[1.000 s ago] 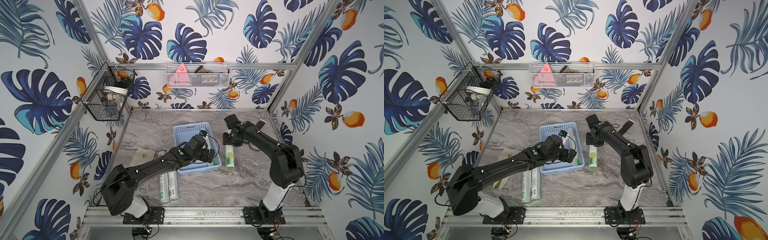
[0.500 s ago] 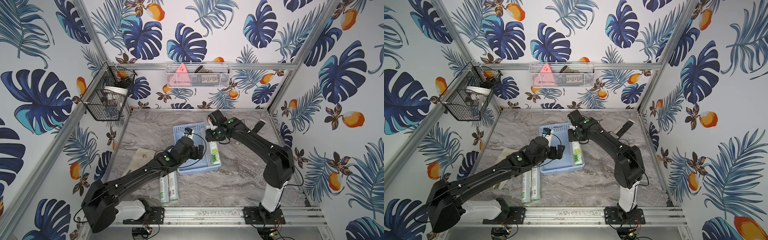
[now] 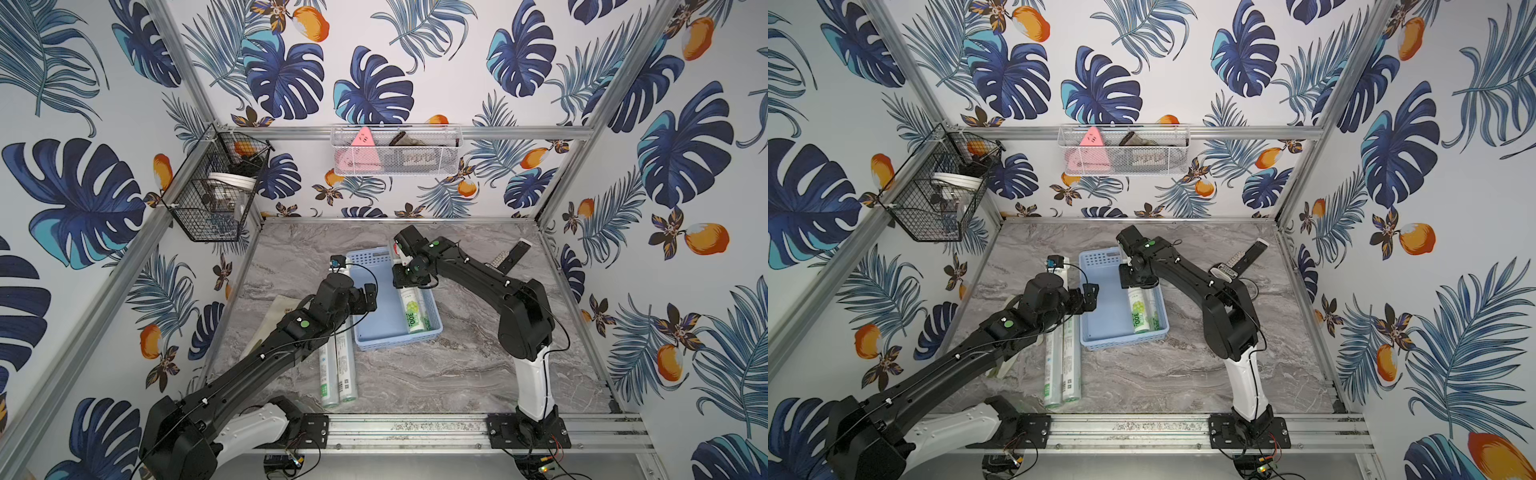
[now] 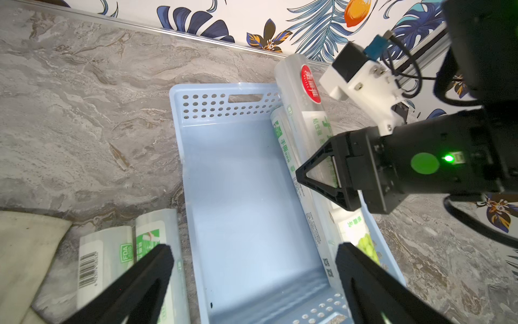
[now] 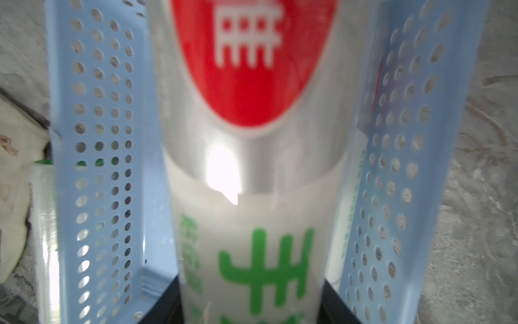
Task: Put the plastic wrap into the basket
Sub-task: Place the plastic wrap in the basket.
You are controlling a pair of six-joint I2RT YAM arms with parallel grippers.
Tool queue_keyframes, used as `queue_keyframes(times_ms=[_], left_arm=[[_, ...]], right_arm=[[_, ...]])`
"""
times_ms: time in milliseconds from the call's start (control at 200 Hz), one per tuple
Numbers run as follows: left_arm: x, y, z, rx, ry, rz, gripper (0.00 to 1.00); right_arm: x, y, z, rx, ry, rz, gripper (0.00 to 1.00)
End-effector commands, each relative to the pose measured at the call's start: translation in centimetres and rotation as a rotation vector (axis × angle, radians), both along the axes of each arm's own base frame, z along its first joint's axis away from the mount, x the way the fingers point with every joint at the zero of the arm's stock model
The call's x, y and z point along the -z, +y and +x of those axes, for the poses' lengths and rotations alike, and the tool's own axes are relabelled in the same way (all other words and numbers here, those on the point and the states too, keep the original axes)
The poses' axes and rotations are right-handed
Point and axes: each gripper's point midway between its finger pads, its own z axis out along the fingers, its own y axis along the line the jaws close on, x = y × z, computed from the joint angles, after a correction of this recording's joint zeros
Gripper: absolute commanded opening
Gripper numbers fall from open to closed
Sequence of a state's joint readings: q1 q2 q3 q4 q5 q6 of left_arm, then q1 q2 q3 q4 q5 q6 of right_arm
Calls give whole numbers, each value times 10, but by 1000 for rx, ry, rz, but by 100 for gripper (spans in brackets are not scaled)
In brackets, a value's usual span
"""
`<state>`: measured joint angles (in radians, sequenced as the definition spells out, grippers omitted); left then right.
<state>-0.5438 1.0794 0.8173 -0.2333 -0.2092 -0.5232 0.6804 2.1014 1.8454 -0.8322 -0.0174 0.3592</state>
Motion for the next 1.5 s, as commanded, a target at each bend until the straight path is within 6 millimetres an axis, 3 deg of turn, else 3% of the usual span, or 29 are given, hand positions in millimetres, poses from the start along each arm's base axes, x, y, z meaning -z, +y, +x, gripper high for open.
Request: queue_keyframes(times_ms=[0,295,626,1016,1496], left_arm=[[5,-7,-2,35,27,-21,99],[6,-13,0,64,37,-25,99],[7,-16,-1,77,39,-29,99],[8,-17,0,81,35,-31,99],[9,-21,0,97,40,-40,99]], right_arm=[[1,7,6,17,-5,17,20],[34,-2,12,76,27,-63,21],[53,-3,9,64,52,-117,23],[68,-13,8,75,41,-226,34],[67,-20,9,87,15,-264,44]])
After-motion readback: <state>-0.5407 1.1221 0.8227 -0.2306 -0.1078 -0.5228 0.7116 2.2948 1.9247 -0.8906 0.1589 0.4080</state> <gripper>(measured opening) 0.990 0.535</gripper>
